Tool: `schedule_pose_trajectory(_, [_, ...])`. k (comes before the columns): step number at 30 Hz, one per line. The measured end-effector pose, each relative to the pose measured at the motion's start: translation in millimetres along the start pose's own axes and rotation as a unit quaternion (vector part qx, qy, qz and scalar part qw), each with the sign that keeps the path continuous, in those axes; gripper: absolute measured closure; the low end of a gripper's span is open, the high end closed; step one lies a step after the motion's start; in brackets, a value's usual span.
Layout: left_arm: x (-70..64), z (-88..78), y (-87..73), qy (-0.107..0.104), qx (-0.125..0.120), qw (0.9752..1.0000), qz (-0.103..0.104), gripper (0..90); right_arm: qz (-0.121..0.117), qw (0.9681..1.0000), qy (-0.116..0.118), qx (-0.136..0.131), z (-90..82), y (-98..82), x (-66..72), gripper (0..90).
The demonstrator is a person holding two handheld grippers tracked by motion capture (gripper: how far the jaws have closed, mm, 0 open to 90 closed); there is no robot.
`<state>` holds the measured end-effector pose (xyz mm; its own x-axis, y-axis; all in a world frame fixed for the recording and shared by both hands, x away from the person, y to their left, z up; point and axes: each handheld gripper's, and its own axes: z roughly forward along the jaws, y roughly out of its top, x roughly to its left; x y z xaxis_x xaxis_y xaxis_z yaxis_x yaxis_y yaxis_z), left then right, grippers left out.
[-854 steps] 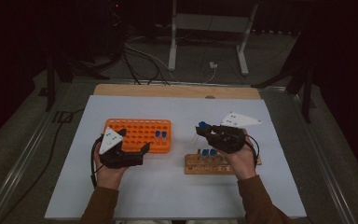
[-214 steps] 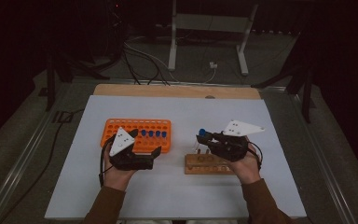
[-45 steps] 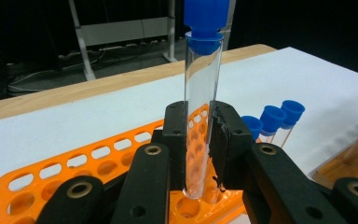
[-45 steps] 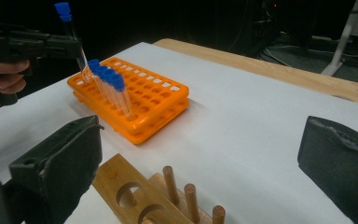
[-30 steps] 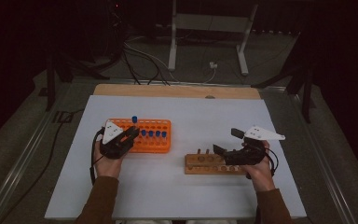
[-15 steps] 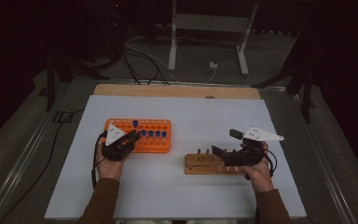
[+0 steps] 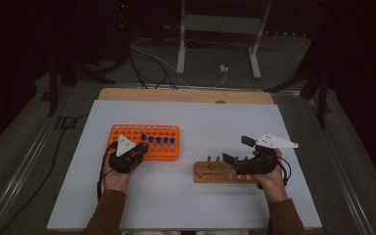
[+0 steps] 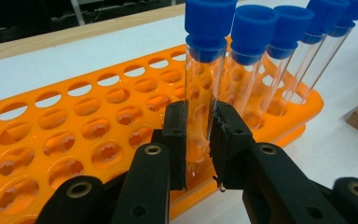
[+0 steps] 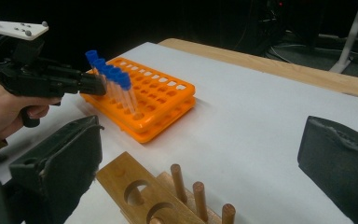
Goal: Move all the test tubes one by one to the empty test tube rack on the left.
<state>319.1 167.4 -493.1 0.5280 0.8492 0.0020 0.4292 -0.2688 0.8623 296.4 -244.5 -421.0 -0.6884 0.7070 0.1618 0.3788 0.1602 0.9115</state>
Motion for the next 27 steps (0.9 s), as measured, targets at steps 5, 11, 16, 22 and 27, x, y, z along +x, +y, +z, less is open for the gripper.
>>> schedule_pose_trajectory(5, [-2.0,2.2,-2.1,0.002,0.012,0.9999,0.008,77.8,-0.001,1.0000,0.001,0.001,1.0,-0.2,0.8,0.0])
schedule_pose_trajectory(11, [-1.9,3.0,-3.5,0.001,0.016,0.9998,0.007,77.9,0.000,1.0000,0.001,0.001,1.4,-0.5,0.8,0.0])
schedule_pose_trajectory(16, [-1.1,3.0,-3.5,-0.001,0.017,0.9999,-0.001,77.7,-0.001,1.0000,0.003,0.001,1.7,-0.5,1.1,0.0])
schedule_pose_trajectory(22, [1.3,1.5,-3.8,-0.009,0.014,0.9998,-0.012,74.2,0.001,1.0000,0.002,0.001,1.0,-0.9,-0.2,0.0])
schedule_pose_trajectory(27, [3.2,-7.7,-0.8,-0.011,-0.004,0.9996,-0.025,62.7,0.001,1.0000,0.000,0.000,-1.0,-1.3,-1.7,0.0])
